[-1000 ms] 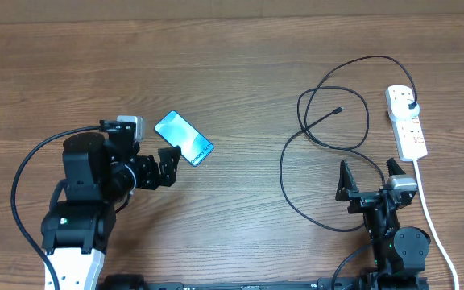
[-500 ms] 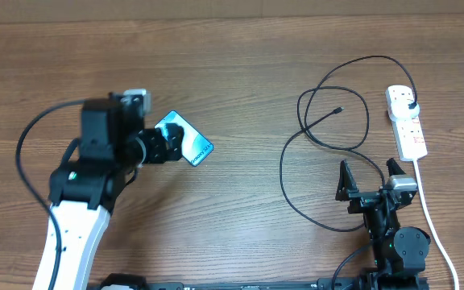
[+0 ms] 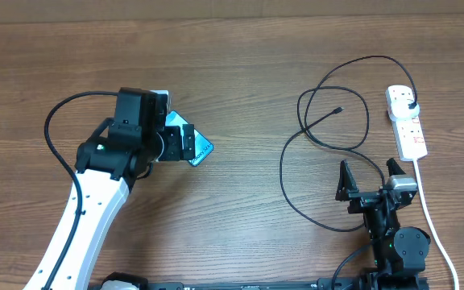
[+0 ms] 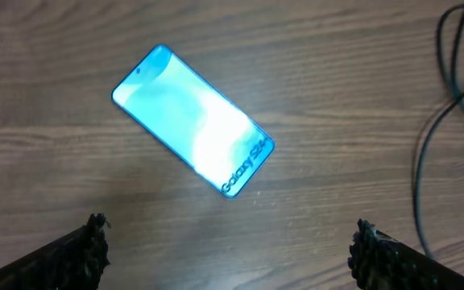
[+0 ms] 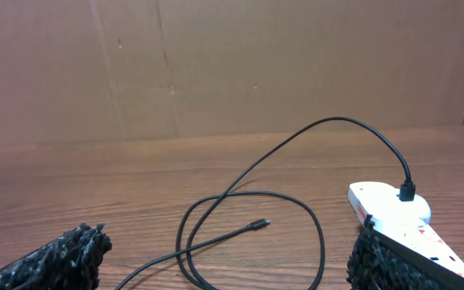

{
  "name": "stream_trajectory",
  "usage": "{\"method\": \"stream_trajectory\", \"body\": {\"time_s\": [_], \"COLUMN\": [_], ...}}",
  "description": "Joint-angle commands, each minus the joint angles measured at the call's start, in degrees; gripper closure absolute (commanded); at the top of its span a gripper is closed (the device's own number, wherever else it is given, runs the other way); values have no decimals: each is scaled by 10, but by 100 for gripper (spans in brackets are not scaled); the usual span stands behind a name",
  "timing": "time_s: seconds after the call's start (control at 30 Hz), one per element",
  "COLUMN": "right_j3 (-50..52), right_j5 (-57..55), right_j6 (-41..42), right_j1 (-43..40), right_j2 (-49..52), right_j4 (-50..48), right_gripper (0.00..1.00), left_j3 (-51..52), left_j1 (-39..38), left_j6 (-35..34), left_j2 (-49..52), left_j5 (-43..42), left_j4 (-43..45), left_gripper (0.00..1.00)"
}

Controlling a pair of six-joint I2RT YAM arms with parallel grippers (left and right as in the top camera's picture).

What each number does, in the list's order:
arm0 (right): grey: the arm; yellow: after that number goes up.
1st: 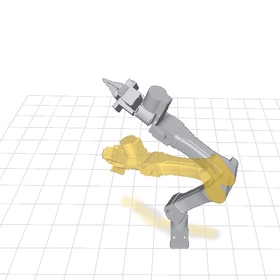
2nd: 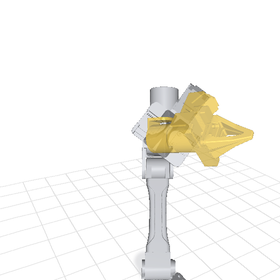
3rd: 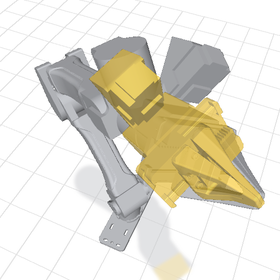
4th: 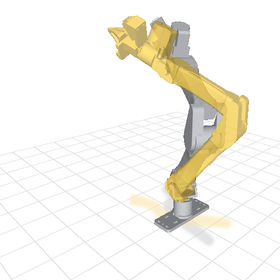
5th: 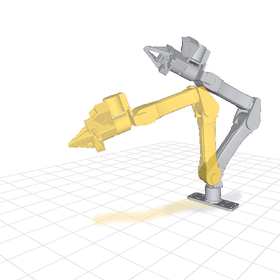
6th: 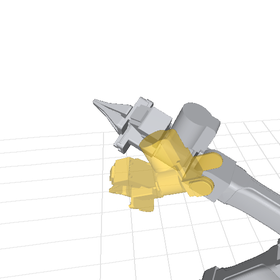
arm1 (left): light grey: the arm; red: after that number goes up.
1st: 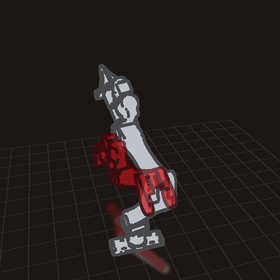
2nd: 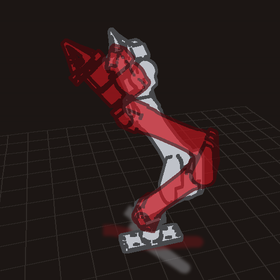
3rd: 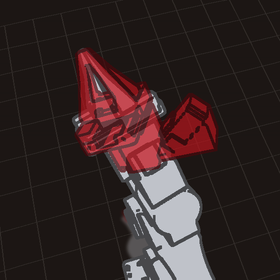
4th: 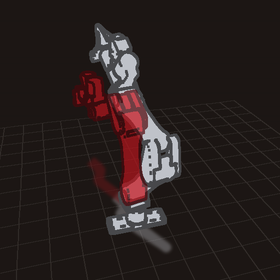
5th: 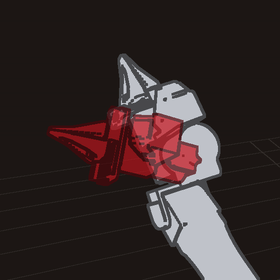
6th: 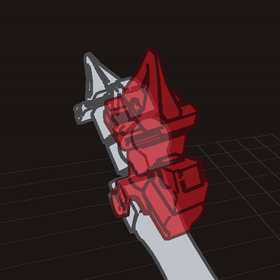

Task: Plug charger to phone and switch on socket
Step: 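Move the left gripper forward over the blue-screened phone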

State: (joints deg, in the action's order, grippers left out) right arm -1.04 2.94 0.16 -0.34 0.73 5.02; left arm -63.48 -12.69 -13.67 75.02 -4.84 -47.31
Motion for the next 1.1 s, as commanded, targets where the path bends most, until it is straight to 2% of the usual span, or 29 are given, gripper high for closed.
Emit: {"method": "stream_trajectory", "body": {"time_s": [0.0, 0.4, 0.73, 1.07], "right_j3": [6, 6, 6, 6], "right_j5": [-3, -3, -3, -3], "right_j6": [-2, -2, -2, -2], "right_j1": [-2, -2, -2, -2], "right_j2": [-5, -5, -5, -5], "right_j4": [-4, -4, -4, -4], "right_gripper": [0, 0, 0, 0], "left_j3": [-14, -14, -16, -52], "left_j1": [-3, -10, -51, -63], "left_j6": [-15, -49, -98, -136], "left_j2": [6, 6, 6, 37], "left_j5": [10, 39, 83, 84], "left_j4": [-8, -63, -57, -58], "left_gripper": [0, 0, 0, 0]}}
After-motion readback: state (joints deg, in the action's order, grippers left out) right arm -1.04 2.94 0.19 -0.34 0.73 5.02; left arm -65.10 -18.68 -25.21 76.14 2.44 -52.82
